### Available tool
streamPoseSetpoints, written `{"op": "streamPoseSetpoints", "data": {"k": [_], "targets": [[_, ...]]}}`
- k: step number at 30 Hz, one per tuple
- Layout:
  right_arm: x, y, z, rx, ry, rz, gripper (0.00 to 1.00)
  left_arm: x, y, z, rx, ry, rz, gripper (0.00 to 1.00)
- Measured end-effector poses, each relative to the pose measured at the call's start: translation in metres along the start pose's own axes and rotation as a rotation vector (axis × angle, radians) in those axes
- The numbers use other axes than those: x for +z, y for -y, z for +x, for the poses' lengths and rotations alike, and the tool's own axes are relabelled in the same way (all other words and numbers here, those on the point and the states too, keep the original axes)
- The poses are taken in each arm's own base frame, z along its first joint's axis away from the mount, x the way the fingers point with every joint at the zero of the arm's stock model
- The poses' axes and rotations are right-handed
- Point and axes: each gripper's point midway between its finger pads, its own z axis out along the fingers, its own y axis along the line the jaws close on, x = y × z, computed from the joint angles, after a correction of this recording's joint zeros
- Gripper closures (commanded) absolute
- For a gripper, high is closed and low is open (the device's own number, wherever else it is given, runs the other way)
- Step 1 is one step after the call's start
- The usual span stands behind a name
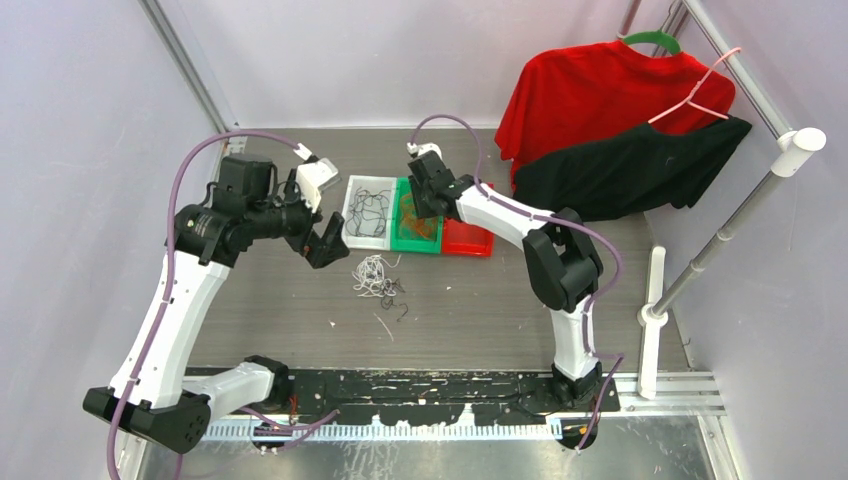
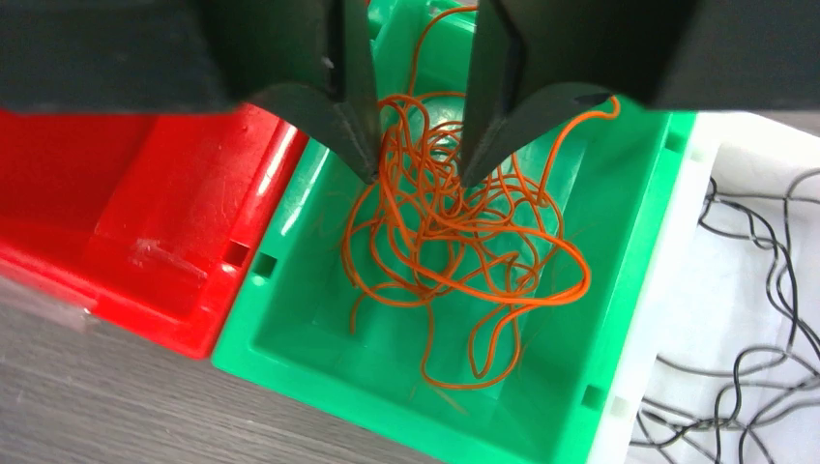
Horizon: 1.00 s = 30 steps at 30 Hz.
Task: Untangle the cables
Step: Place the cable in the bin, then untie the cable.
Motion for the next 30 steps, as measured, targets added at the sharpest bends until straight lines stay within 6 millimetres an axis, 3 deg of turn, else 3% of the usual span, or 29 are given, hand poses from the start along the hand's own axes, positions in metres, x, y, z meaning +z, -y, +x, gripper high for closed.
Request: {"op": "streamPoseSetpoints", "data": {"k": [3, 10, 14, 17, 21, 26, 28, 30], "targets": [[-0.002, 0.006, -0.001, 0.016, -0.003, 0.038, 0.44, 0.000, -0.001, 0.001, 0.008, -0.005, -0.003, 0.00], [-0.018, 0.010, -0.020, 0.029, 0.050, 0.059, 0.43, -0.001, -0.003, 0.001, 0.010, -0.009, -0.015, 0.00], [-0.032, 0.002, -0.032, 0.030, 0.086, 0.033, 0.44, -0.001, -0.006, 0.001, 0.009, -0.015, -0.029, 0.00], [-0.044, -0.014, -0.033, 0.015, 0.111, -0.010, 0.42, 0.001, -0.009, 0.003, 0.000, -0.030, -0.035, 0.00], [-0.075, -0.059, -0.004, -0.061, 0.124, -0.126, 0.42, 0.002, -0.018, 0.008, -0.026, -0.048, -0.053, 0.00], [-0.120, -0.127, 0.057, -0.170, 0.091, -0.342, 0.41, 0.003, -0.037, 0.026, -0.084, -0.074, -0.090, 0.03], [-0.123, -0.139, 0.072, -0.173, 0.076, -0.389, 0.42, 0.006, -0.042, 0.040, -0.111, -0.102, -0.092, 0.05], [-0.118, -0.137, 0.081, -0.154, 0.055, -0.391, 0.42, 0.011, -0.044, 0.052, -0.133, -0.130, -0.085, 0.06]]}}
